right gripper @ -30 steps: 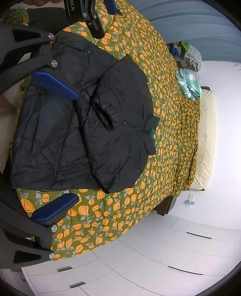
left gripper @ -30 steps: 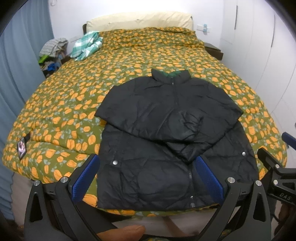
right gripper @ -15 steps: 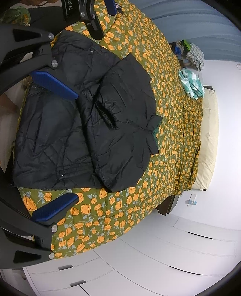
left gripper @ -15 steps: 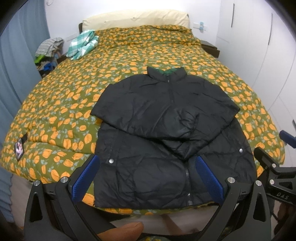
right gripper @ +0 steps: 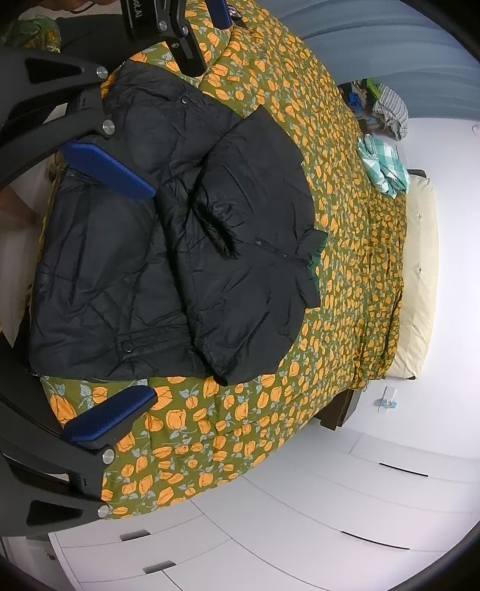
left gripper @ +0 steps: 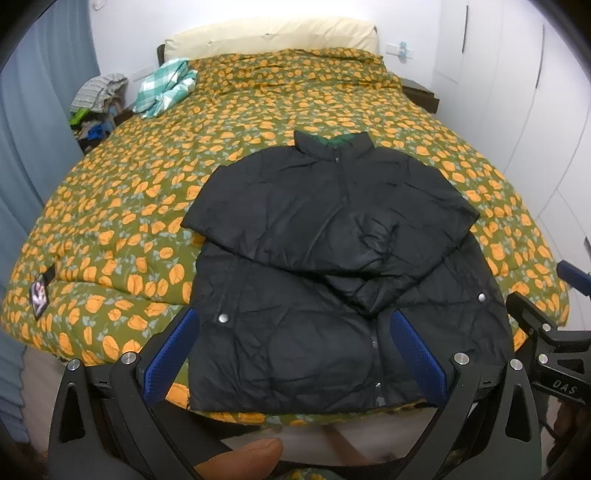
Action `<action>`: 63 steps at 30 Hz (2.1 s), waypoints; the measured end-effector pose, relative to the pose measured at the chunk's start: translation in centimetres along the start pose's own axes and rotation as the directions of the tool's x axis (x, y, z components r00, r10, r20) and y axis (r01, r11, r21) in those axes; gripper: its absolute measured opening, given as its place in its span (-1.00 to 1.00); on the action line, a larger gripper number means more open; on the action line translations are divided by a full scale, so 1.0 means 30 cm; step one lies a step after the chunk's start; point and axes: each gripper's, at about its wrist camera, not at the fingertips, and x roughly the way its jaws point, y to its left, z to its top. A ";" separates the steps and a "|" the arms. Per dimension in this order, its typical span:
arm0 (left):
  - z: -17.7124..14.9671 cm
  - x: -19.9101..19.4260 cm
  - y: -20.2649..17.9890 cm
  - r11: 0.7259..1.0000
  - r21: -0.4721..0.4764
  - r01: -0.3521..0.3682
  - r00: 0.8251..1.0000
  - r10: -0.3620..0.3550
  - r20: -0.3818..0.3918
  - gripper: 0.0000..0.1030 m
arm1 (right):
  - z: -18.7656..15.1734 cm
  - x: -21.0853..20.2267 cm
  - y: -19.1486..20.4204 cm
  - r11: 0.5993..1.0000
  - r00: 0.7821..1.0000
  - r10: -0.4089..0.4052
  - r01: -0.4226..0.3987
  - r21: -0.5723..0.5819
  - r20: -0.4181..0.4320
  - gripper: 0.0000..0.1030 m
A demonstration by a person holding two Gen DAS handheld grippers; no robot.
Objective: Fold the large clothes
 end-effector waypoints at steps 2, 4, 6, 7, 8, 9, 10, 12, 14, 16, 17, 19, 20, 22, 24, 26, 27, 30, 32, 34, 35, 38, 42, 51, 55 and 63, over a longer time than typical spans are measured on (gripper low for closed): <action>0.000 -0.001 -0.001 1.000 0.002 0.002 1.000 -0.002 0.001 0.99 | -0.001 -0.001 0.001 1.000 1.000 -0.002 0.002 -0.001 0.000 1.00; -0.001 0.000 -0.001 1.000 0.003 0.005 1.000 -0.005 0.000 0.99 | -0.003 0.000 0.000 1.000 1.000 -0.002 0.002 0.000 0.000 1.00; -0.001 0.002 0.000 1.000 0.003 0.007 1.000 -0.007 -0.003 0.99 | -0.005 0.001 0.001 1.000 1.000 -0.002 0.002 0.001 -0.001 1.00; -0.001 0.003 0.000 1.000 0.003 0.007 1.000 -0.007 -0.004 0.99 | -0.006 0.001 0.002 1.000 1.000 -0.001 0.001 0.001 -0.001 1.00; -0.001 0.003 0.002 1.000 0.002 0.007 1.000 -0.007 -0.005 0.99 | -0.006 0.001 0.002 1.000 1.000 -0.002 0.002 0.001 0.000 1.00; -0.001 0.003 0.000 1.000 0.003 0.007 1.000 -0.007 -0.004 0.99 | -0.006 0.002 0.003 1.000 1.000 -0.003 0.003 0.001 -0.001 1.00; -0.001 0.004 0.000 1.000 0.003 0.007 1.000 -0.007 -0.005 0.99 | -0.005 0.001 0.000 1.000 1.000 -0.001 0.001 0.001 0.000 1.00; 0.000 0.006 -0.001 1.000 0.004 0.008 1.000 -0.008 -0.006 0.99 | -0.004 0.002 0.001 1.000 1.000 -0.002 0.002 -0.001 0.000 1.00; -0.001 0.006 -0.002 1.000 0.007 0.007 1.000 -0.007 -0.006 0.99 | -0.005 0.002 0.001 1.000 1.000 -0.002 0.002 -0.001 -0.001 1.00; 0.000 0.007 -0.001 1.000 0.007 0.008 1.000 -0.008 -0.005 0.99 | -0.004 0.002 0.000 1.000 1.000 -0.002 0.002 0.001 -0.002 1.00; -0.001 0.007 -0.002 1.000 0.009 0.009 1.000 -0.009 -0.005 0.99 | -0.004 0.004 0.002 1.000 1.000 -0.002 0.002 0.002 -0.003 1.00; -0.002 0.008 -0.006 1.000 0.010 0.009 1.000 -0.008 -0.005 0.99 | -0.004 0.005 0.001 1.000 1.000 -0.003 0.003 0.002 -0.003 1.00; -0.002 0.008 -0.007 1.000 0.009 0.009 1.000 -0.009 -0.005 0.99 | -0.005 0.005 0.002 1.000 1.000 -0.003 0.003 0.002 -0.003 1.00; -0.003 0.009 -0.008 1.000 0.010 0.012 1.000 -0.012 -0.006 0.99 | -0.005 0.005 0.001 1.000 1.000 -0.002 0.002 0.003 -0.004 1.00; -0.004 0.012 -0.013 1.000 0.012 0.015 1.000 -0.015 -0.009 0.99 | -0.005 0.004 0.001 1.000 1.000 -0.003 0.003 0.003 -0.003 1.00; -0.007 0.016 -0.016 1.000 0.015 0.017 1.000 -0.017 -0.014 0.99 | -0.003 0.009 0.001 1.000 1.000 -0.002 0.002 0.007 -0.003 1.00; -0.006 0.016 -0.014 1.000 0.017 0.018 1.000 -0.017 -0.015 0.99 | -0.002 0.011 0.001 1.000 1.000 -0.001 0.001 0.009 -0.002 1.00; -0.008 0.015 -0.006 1.000 0.013 0.018 1.000 -0.017 -0.015 0.99 | -0.003 0.016 0.003 1.000 1.000 0.001 -0.001 0.011 -0.002 1.00; -0.008 0.016 -0.004 1.000 0.010 0.020 1.000 -0.020 -0.018 0.99 | -0.001 0.017 0.004 1.000 1.000 0.001 -0.001 0.010 -0.003 1.00; -0.007 0.017 -0.006 1.000 0.011 0.025 0.999 -0.025 -0.020 0.99 | -0.002 0.018 0.005 1.000 1.000 -0.001 0.001 0.008 -0.002 1.00; -0.006 0.018 -0.008 1.000 0.013 0.028 0.999 -0.028 -0.021 0.99 | -0.002 0.017 0.004 1.000 1.000 -0.001 0.001 0.010 -0.001 1.00; -0.006 0.016 -0.020 0.999 0.029 0.027 0.999 -0.027 -0.020 0.99 | -0.001 0.022 0.000 1.000 1.000 -0.003 0.003 0.017 0.004 1.00; -0.005 0.009 -0.021 0.999 0.036 0.024 1.000 -0.024 -0.009 0.99 | -0.001 0.027 -0.005 1.000 1.000 0.004 -0.004 0.023 -0.003 1.00; -0.005 0.020 -0.031 0.998 0.044 0.039 0.999 -0.038 -0.026 0.99 | -0.003 0.027 0.002 1.000 1.000 0.008 -0.008 0.014 -0.003 1.00; -0.004 0.023 -0.032 0.998 0.047 0.041 0.999 -0.040 -0.032 0.99 | -0.004 0.027 0.003 1.000 1.000 0.009 -0.009 0.013 -0.003 1.00; -0.002 0.025 -0.037 0.998 0.052 0.044 0.999 -0.043 -0.027 0.99 | -0.004 0.023 0.005 1.000 1.000 0.004 -0.004 0.014 0.010 1.00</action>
